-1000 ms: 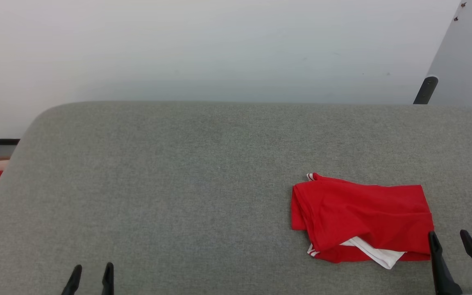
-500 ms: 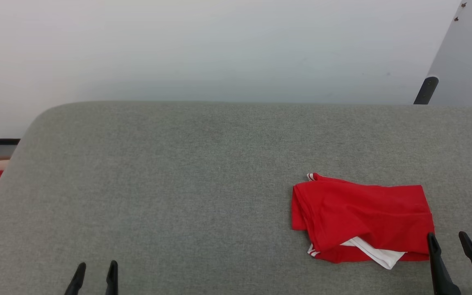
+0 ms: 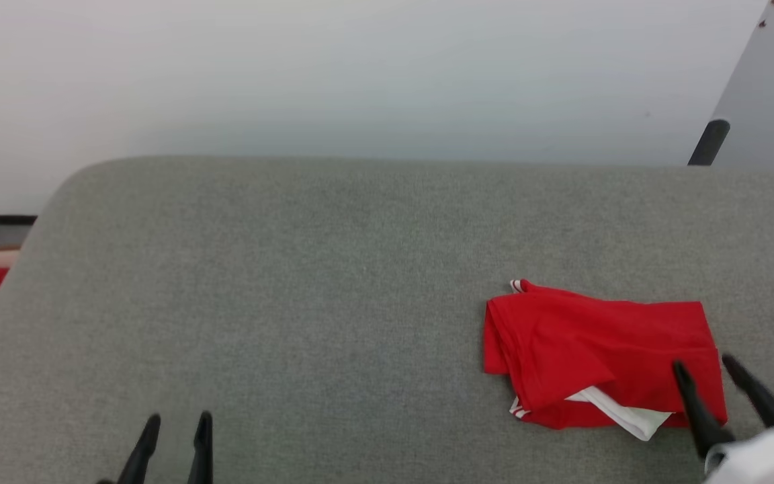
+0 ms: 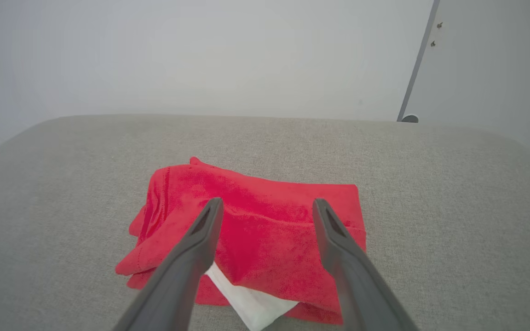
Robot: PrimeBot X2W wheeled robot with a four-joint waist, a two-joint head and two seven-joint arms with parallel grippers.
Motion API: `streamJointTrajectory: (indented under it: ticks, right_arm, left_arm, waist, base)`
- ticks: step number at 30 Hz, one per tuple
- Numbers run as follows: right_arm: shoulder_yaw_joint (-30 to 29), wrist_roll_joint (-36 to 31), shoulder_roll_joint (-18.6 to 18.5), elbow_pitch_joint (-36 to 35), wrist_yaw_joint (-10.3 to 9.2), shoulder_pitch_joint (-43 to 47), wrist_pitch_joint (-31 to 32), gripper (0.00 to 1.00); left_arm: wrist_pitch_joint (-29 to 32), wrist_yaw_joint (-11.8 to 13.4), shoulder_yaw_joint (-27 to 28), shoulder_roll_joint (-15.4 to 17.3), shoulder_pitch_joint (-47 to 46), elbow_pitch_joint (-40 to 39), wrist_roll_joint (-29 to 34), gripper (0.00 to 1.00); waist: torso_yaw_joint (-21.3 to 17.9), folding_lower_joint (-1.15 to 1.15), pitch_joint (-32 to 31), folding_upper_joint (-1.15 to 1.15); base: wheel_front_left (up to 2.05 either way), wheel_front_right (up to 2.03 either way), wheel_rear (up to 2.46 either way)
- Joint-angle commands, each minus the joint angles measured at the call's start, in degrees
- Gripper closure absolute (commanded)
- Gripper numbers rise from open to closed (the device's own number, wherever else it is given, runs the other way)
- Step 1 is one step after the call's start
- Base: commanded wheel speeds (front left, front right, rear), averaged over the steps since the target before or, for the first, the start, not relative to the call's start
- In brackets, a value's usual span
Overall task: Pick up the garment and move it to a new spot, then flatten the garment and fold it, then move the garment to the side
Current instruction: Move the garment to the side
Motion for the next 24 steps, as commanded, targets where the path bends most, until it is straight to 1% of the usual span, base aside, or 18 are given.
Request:
streamJointTrajectory:
  ticks: [1,3,4,6,7,9,12,13,16,19,21,22,23,24]
  right_arm:
    - [0.2,0.2,-1.0,-0.4,-0.02,-2.3,2.9,0.00]
    - [-0.1,0.5,-1.7,0.0,-0.03,-5.5,9.6,0.00]
    - [-0.1,1.3,-2.8,0.6,-0.03,-8.6,16.9,0.00]
    - [-0.3,2.4,-4.0,1.7,-0.03,-11.6,24.5,0.00]
    - [-0.5,3.4,-4.6,2.1,-0.03,-12.9,27.8,0.00]
    - [-2.9,4.5,-5.4,2.6,-0.03,-16.0,32.9,0.00]
    - [-5.2,5.4,-5.7,4.3,-0.03,-18.5,41.7,0.00]
    - [-5.2,5.4,-5.7,4.3,-0.03,-18.5,41.7,0.00]
    - [-7.8,5.7,-5.5,4.9,-0.03,-20.5,49.8,0.00]
    - [-10.0,3.7,-4.7,5.8,-0.03,-21.0,54.6,0.00]
    - [-10.8,2.5,-4.1,6.3,-0.03,-21.4,56.1,0.00]
    - [-11.3,1.8,-3.5,6.7,-0.03,-21.8,56.4,0.00]
    - [-12.1,0.6,-2.2,7.9,-0.03,-22.7,56.2,0.00]
    - [-12.1,0.6,-2.2,7.9,-0.03,-22.7,56.2,0.00]
  left_arm:
    - [0.0,-0.1,-0.2,0.0,-1.4,-0.2,-0.2,0.00]
    - [0.0,-0.1,-0.6,0.4,-2.2,-0.2,-0.6,0.00]
    - [0.0,-0.1,-1.2,0.7,-3.2,-0.2,-1.0,0.00]
    - [0.0,-0.1,-1.5,1.1,-4.4,-0.1,-1.3,0.00]
    - [0.0,-0.1,-1.9,1.4,-5.0,0.0,-1.6,0.00]
    - [0.0,-0.1,-2.8,2.1,-6.6,0.0,-1.9,0.00]
    - [0.0,-0.1,-3.9,3.3,-8.8,0.1,-2.6,0.00]
    - [0.0,-0.1,-3.9,3.3,-8.8,0.1,-2.6,0.00]
    - [0.0,-0.1,-4.8,4.3,-10.6,0.3,-3.2,0.00]
    - [0.0,-0.1,-5.6,5.0,-11.9,0.6,-3.8,0.00]
    - [0.0,-0.1,-6.0,5.3,-12.5,0.8,-4.1,0.00]
    - [0.0,-0.1,-6.2,5.4,-12.8,0.9,-4.2,0.00]
    - [0.0,-0.1,-6.5,5.6,-13.2,1.1,-4.4,0.00]
    - [0.0,-0.1,-6.5,5.6,-13.2,1.1,-4.4,0.00]
  waist:
    - [-0.1,0.00,1.4,0.00]
    - [-0.3,0.00,2.8,0.00]
    - [-0.4,0.00,3.9,0.00]
    - [-0.3,0.00,5.1,0.00]
    - [-0.1,0.00,5.7,0.00]
    - [0.3,0.00,7.2,0.00]
    - [0.8,0.00,9.0,0.00]
    - [0.8,0.00,9.0,0.00]
    - [1.2,0.00,10.5,0.00]
    - [1.4,0.00,11.6,0.00]
    - [1.6,0.00,12.2,0.00]
    - [1.6,0.00,12.6,0.00]
    - [1.4,0.00,13.1,0.00]
    - [1.4,0.00,13.1,0.00]
  base:
    - [0.00,0.00,0.00]
    - [0.00,0.00,0.00]
    - [0.00,0.00,0.00]
    - [0.00,0.00,0.00]
    - [0.00,0.00,0.00]
    - [0.00,0.00,0.00]
    - [0.00,0.00,0.00]
    - [0.00,0.00,0.00]
    - [0.00,0.00,0.00]
    - [0.00,0.00,0.00]
    - [0.00,0.00,0.00]
    - [0.00,0.00,0.00]
    - [0.00,0.00,0.00]
    - [0.00,0.00,0.00]
